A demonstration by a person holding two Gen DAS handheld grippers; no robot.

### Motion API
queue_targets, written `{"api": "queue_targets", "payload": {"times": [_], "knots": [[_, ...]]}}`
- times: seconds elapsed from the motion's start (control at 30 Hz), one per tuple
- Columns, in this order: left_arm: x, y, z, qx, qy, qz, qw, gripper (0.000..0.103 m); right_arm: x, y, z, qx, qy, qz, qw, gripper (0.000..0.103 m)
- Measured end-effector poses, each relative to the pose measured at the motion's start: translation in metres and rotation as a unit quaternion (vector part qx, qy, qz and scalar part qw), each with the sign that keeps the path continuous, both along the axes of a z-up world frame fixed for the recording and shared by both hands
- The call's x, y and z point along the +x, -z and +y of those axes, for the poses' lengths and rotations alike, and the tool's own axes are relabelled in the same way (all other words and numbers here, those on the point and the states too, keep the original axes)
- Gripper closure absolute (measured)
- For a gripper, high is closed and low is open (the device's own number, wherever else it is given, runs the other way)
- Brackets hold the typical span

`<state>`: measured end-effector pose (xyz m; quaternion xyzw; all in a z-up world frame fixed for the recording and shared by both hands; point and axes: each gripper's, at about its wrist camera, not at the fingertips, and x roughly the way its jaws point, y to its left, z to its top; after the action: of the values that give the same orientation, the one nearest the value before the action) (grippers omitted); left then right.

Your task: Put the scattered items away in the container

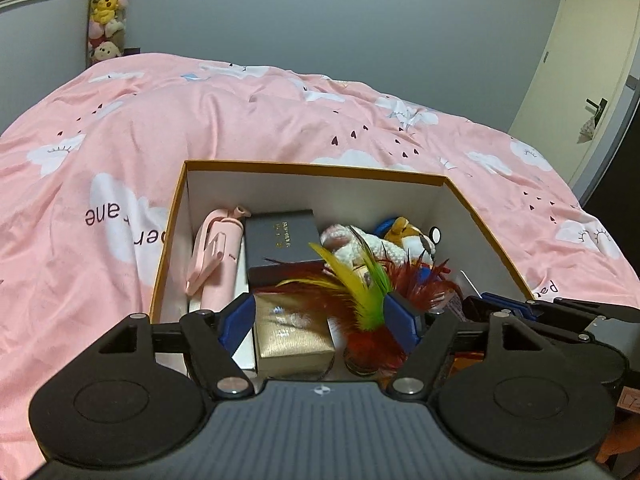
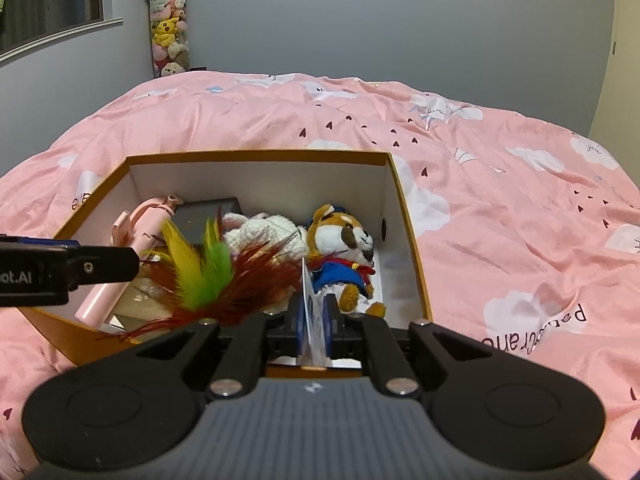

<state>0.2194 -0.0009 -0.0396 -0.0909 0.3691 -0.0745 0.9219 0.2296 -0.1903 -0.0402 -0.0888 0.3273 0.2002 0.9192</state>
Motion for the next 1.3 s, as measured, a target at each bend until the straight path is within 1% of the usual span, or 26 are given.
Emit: {"api": "queue_targets", "payload": {"times": [0.07,0.13,0.17,0.27,0.37,0.43,0.47,0.53,0.63,0.7,0.77,0.83,0.87,1.03,1.13,1.2,1.3], "knots": [[-0.003,-0.002,0.001,-0.005,-0.002,0.003,1.0,0.015,-0.004,-0.002,0.0,-0.003,0.0,-0.006,1.0,0.089],[-0.006,-0.004,0.002,-0.007,-0.006,0.003,1.0,0.015,-0.009,-0.006,-0.001,-0.004,0.001,-0.014,1.0,0.08],[-0.008,-0.006,0.003,-0.006,-0.011,0.002,0.9999,0.015,-0.012,-0.008,-0.002,-0.002,0.002,-0.018,1.0,0.079],[-0.013,-0.011,0.005,0.005,-0.029,-0.002,0.9996,0.014,-0.022,-0.016,-0.006,0.005,0.004,-0.027,1.0,0.073],[-0.019,-0.016,0.005,0.018,-0.036,-0.014,0.9991,0.014,-0.03,-0.024,-0.009,0.017,0.007,-0.034,0.999,0.067],[-0.023,-0.019,0.005,0.027,-0.048,-0.023,0.9982,0.014,-0.035,-0.03,-0.011,0.03,0.012,-0.037,0.999,0.053],[-0.025,-0.02,0.005,0.029,-0.053,-0.027,0.9978,0.014,-0.037,-0.033,-0.012,0.038,0.015,-0.039,0.998,0.049],[-0.028,-0.022,0.005,0.033,-0.055,-0.032,0.9974,0.014,-0.04,-0.037,-0.013,0.056,0.02,-0.041,0.997,0.032],[-0.032,-0.024,0.003,0.042,-0.049,-0.044,0.9969,0.014,-0.045,-0.041,-0.013,0.08,0.028,-0.045,0.995,0.021],[-0.036,-0.023,0.0,0.06,-0.053,-0.056,0.9952,0.014,-0.047,-0.041,-0.012,0.09,0.033,-0.049,0.994,0.016],[-0.035,-0.02,-0.003,0.072,-0.048,-0.053,0.9949,0.014,-0.049,-0.039,-0.011,0.093,0.035,-0.051,0.994,0.014],[-0.034,-0.015,-0.004,0.072,-0.039,-0.047,0.9956,0.015,-0.05,-0.035,-0.009,0.091,0.037,-0.051,0.994,0.013],[-0.034,-0.012,-0.005,0.073,-0.041,-0.044,0.9955,0.015,-0.051,-0.032,-0.007,0.089,0.037,-0.05,0.994,0.013],[-0.031,0.004,-0.003,0.064,-0.042,-0.03,0.9966,0.015,-0.052,-0.021,-0.003,0.07,0.04,-0.058,0.995,0.013],[-0.029,0.011,-0.004,0.07,-0.039,-0.025,0.9964,0.015,-0.049,-0.017,-0.001,0.061,0.038,-0.063,0.995,0.013],[-0.028,0.015,-0.004,0.07,-0.039,-0.021,0.9966,0.015,-0.046,-0.014,-0.001,0.058,0.038,-0.063,0.996,0.012],[-0.026,0.02,-0.002,0.059,-0.041,-0.018,0.9972,0.015,-0.041,-0.009,-0.002,0.057,0.039,-0.056,0.996,0.012]]}}
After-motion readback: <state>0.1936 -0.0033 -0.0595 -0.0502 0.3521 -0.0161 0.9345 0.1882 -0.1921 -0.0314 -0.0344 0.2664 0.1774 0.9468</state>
